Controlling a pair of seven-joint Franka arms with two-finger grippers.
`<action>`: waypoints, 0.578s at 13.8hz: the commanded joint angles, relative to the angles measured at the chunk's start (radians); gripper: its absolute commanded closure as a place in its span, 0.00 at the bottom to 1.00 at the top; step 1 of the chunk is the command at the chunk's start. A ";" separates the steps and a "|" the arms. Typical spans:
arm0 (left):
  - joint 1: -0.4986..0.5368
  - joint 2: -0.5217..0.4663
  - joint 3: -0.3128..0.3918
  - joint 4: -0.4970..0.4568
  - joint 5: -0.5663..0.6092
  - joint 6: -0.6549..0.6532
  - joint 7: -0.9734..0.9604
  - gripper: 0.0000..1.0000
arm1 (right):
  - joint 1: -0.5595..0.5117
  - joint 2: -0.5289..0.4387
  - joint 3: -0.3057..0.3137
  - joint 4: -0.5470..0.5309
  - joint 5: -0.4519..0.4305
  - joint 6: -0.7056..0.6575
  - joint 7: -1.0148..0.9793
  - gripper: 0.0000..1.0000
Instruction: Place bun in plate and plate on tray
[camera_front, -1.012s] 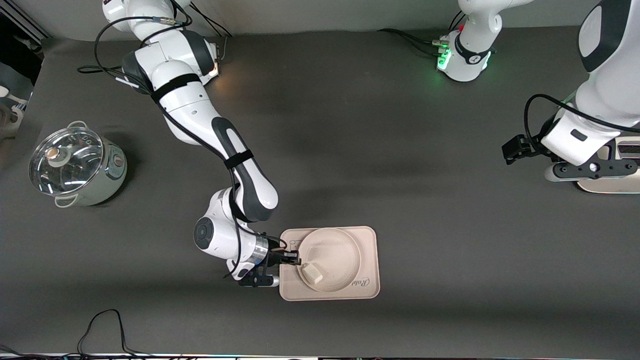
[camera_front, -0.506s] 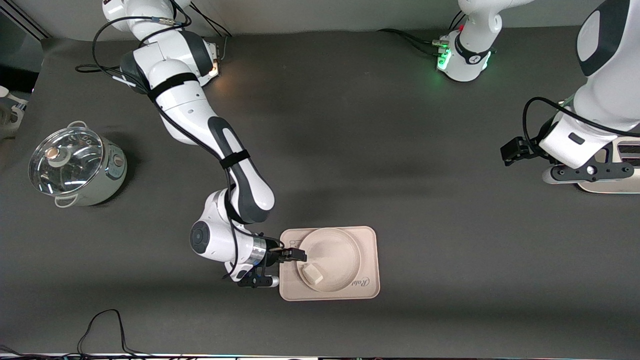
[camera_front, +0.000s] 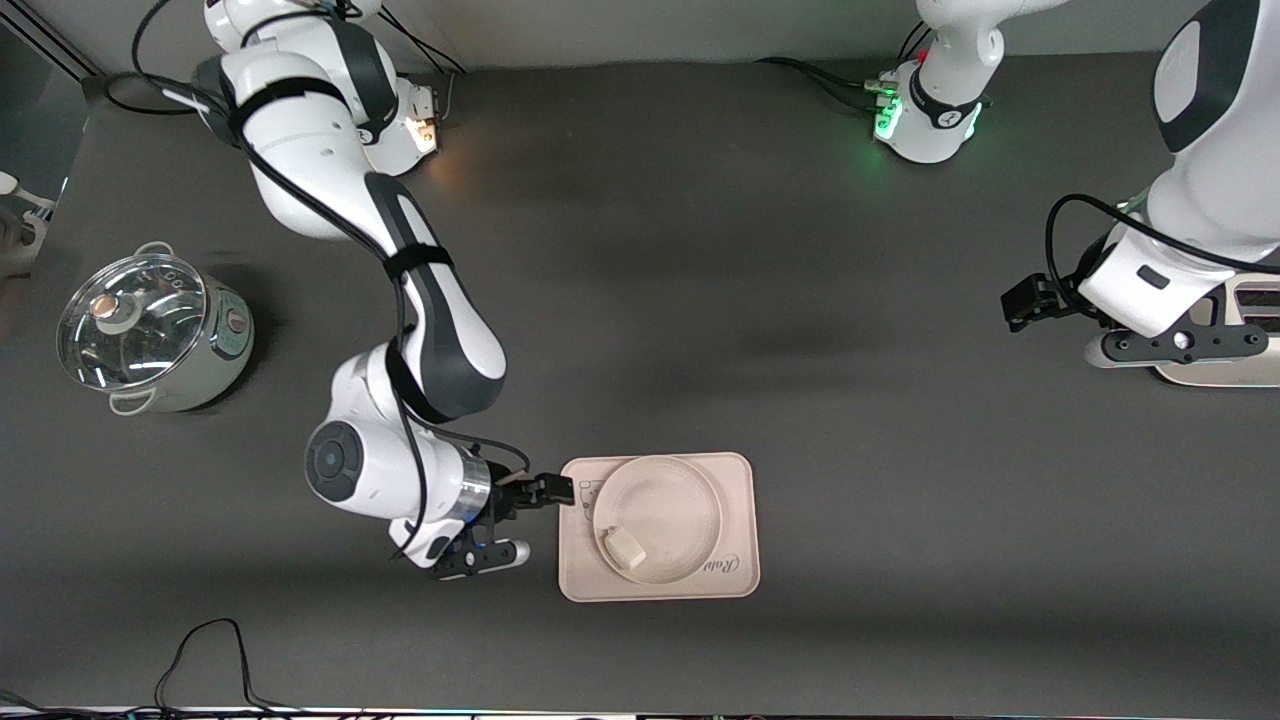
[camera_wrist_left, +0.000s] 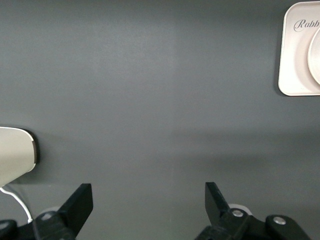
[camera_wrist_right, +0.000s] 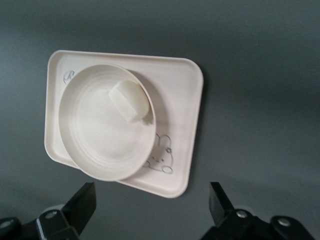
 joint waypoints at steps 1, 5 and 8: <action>-0.004 -0.001 0.004 0.004 0.011 0.002 0.002 0.00 | 0.003 -0.190 -0.013 -0.258 -0.047 -0.002 -0.082 0.00; -0.004 -0.002 0.005 0.005 0.005 0.001 0.002 0.00 | 0.009 -0.407 -0.107 -0.522 -0.047 -0.002 -0.180 0.00; -0.005 -0.004 0.005 0.008 0.003 -0.001 0.002 0.00 | 0.012 -0.540 -0.177 -0.674 -0.079 -0.003 -0.209 0.00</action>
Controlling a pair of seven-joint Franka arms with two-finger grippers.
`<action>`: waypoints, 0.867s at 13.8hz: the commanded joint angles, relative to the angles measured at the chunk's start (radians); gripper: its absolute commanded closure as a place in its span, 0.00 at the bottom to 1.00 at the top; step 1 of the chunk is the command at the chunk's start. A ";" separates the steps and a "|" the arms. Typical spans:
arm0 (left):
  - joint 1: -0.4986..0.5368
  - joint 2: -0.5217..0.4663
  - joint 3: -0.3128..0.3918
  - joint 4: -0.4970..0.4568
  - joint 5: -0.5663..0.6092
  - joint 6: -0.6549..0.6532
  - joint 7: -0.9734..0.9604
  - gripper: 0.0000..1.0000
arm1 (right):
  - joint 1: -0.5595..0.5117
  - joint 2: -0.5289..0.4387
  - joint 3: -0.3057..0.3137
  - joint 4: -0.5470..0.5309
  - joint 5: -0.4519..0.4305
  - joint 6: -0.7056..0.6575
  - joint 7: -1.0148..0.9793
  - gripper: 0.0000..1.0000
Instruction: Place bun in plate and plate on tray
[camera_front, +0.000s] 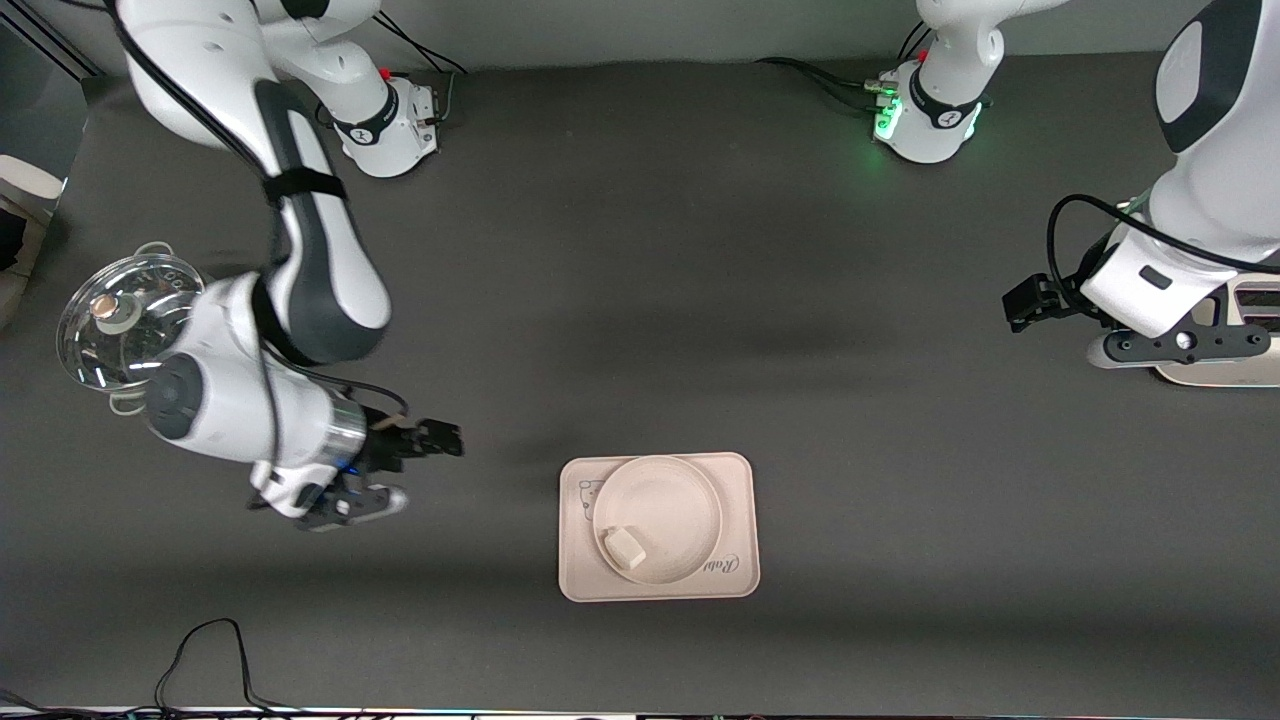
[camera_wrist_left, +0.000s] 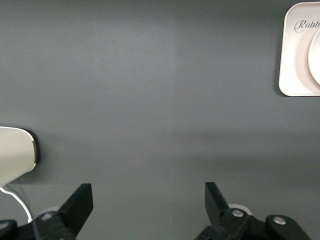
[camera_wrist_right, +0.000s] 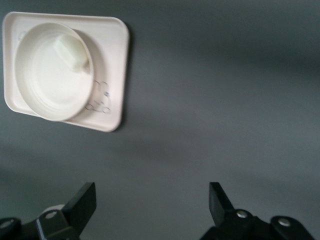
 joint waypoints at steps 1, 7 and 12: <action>-0.004 -0.005 0.004 0.008 0.003 -0.002 0.002 0.00 | 0.016 -0.178 -0.053 -0.213 -0.075 0.014 -0.059 0.00; -0.004 -0.008 0.002 0.009 0.003 -0.008 0.004 0.00 | 0.013 -0.335 -0.148 -0.226 -0.210 -0.164 -0.043 0.00; 0.007 -0.005 0.005 0.008 0.003 -0.008 0.008 0.00 | 0.063 -0.327 -0.173 0.016 -0.302 -0.452 0.112 0.00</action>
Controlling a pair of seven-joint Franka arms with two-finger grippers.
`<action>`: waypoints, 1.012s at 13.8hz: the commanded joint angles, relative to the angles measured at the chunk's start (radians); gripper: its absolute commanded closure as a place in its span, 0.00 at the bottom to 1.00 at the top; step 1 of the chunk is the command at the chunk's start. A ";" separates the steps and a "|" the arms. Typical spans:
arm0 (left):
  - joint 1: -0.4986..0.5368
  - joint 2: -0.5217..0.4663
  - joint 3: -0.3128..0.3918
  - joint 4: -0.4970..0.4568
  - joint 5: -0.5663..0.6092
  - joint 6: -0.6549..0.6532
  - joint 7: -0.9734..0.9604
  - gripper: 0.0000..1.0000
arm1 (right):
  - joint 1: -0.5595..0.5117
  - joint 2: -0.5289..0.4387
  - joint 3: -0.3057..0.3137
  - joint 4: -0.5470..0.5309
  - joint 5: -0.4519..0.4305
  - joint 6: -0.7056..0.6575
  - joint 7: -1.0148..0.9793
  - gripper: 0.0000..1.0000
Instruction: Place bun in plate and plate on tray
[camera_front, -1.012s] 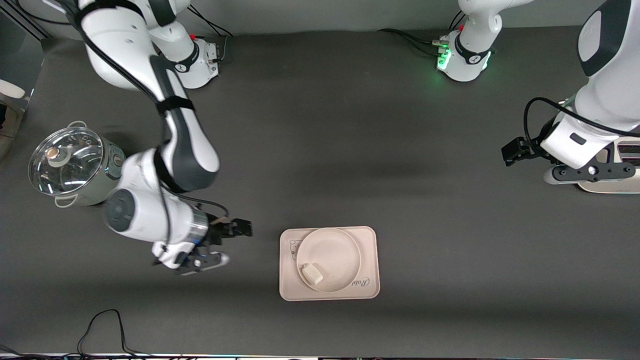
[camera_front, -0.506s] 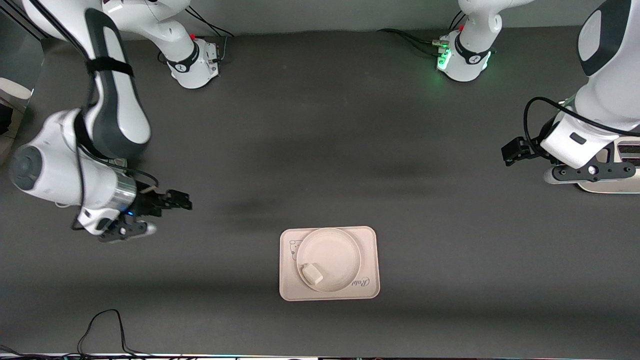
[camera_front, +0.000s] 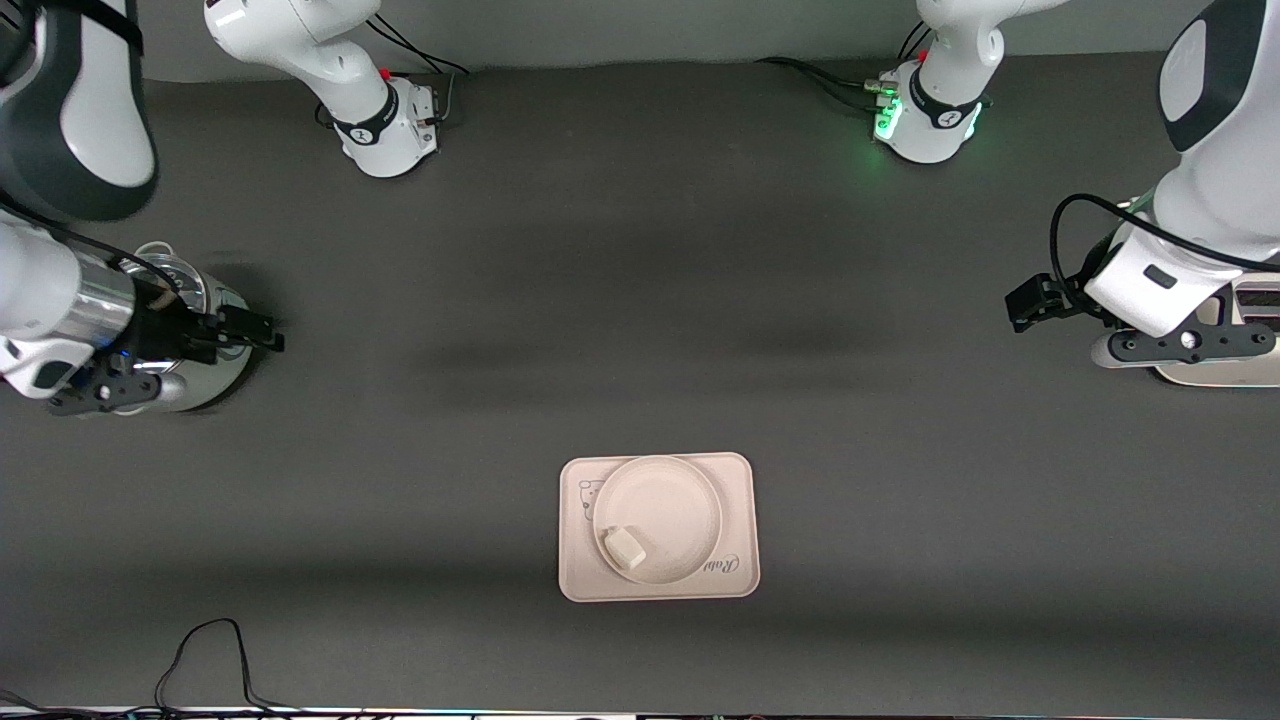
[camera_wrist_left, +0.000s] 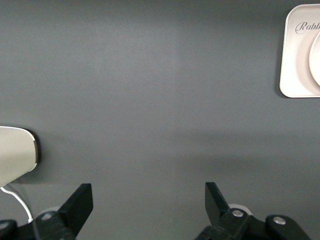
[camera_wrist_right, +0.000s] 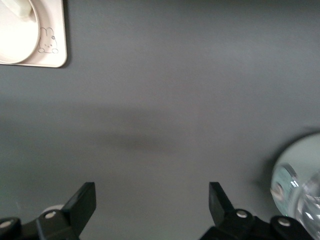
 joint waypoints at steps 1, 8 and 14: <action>0.003 -0.004 0.001 0.006 0.003 -0.008 0.008 0.00 | 0.061 0.014 -0.004 0.113 -0.089 -0.091 0.088 0.00; 0.003 -0.003 0.001 0.006 0.003 -0.008 0.008 0.00 | 0.050 -0.004 -0.084 0.118 -0.100 -0.162 0.084 0.00; 0.003 -0.006 0.003 0.008 0.002 -0.018 0.011 0.00 | 0.067 -0.036 -0.073 0.117 -0.102 -0.159 0.091 0.00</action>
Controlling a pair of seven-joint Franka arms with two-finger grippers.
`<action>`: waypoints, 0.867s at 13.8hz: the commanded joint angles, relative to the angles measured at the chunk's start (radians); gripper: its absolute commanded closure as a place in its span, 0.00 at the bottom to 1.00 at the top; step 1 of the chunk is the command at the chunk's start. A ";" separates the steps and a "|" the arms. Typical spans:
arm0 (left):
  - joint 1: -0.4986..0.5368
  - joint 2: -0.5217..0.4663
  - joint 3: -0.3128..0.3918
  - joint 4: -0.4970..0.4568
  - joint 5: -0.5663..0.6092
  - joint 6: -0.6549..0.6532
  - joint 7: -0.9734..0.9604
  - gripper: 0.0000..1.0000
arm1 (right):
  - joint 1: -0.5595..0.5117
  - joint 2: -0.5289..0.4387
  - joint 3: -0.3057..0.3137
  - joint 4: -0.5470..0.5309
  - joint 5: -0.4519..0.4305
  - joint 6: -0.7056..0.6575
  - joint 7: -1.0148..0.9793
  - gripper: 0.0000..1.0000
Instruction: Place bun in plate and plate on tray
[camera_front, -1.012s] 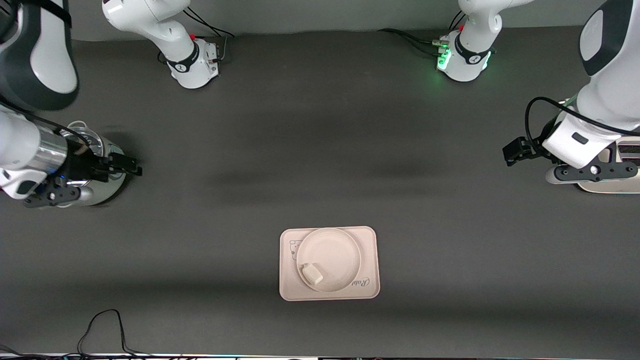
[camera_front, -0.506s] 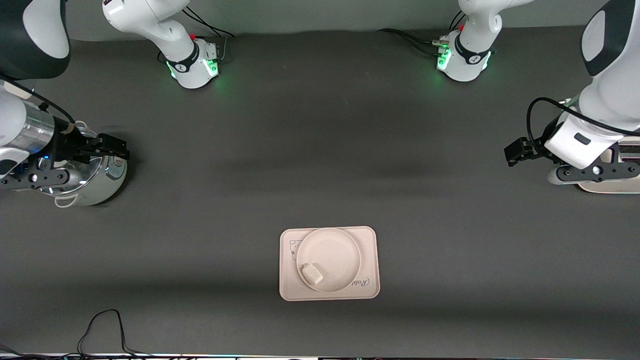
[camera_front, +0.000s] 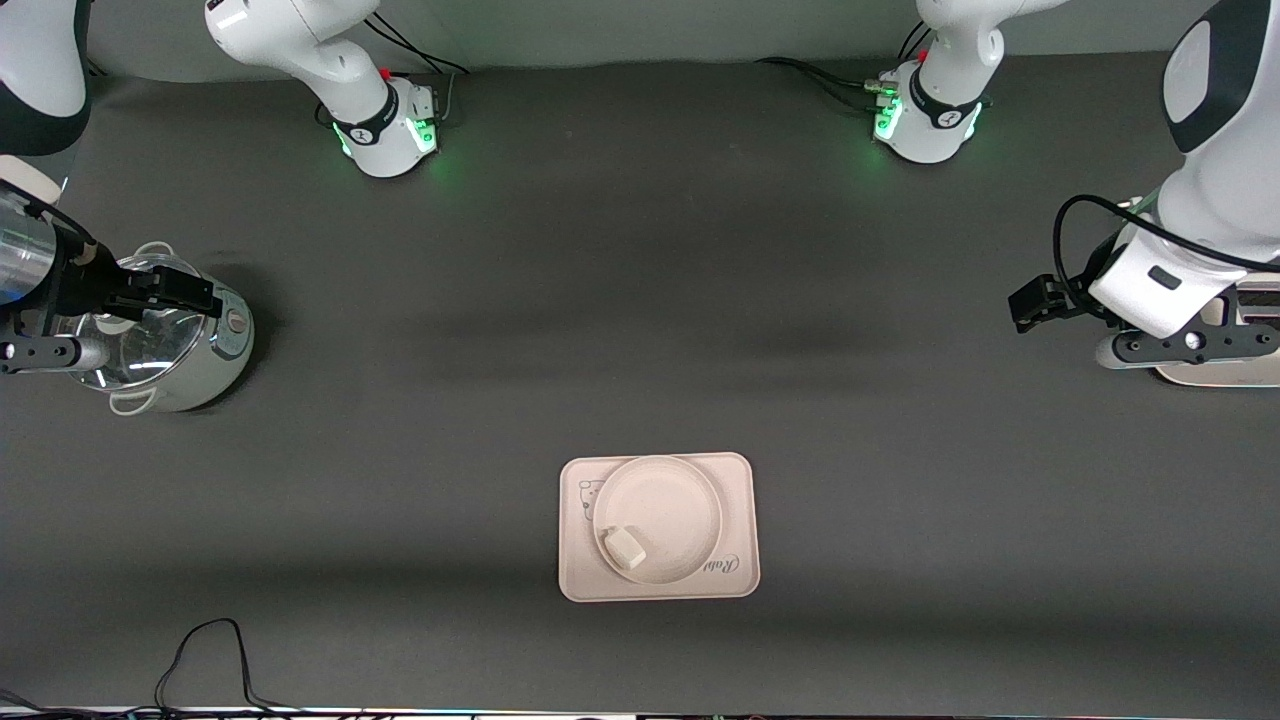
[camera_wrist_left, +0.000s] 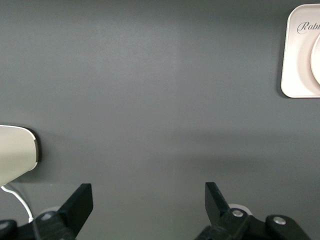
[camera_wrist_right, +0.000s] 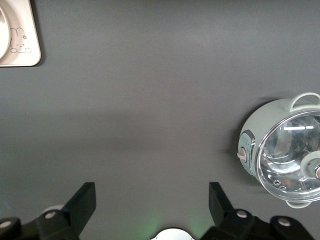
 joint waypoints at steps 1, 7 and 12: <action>0.003 -0.006 0.004 0.009 0.002 -0.017 0.011 0.00 | 0.028 -0.030 0.004 0.001 -0.020 -0.019 0.018 0.00; -0.012 0.000 0.001 0.045 0.006 -0.054 0.027 0.00 | -0.466 -0.170 0.545 -0.132 -0.034 0.012 0.021 0.00; -0.004 0.000 0.001 0.052 0.000 -0.051 0.025 0.00 | -0.481 -0.299 0.590 -0.355 -0.032 0.174 0.021 0.00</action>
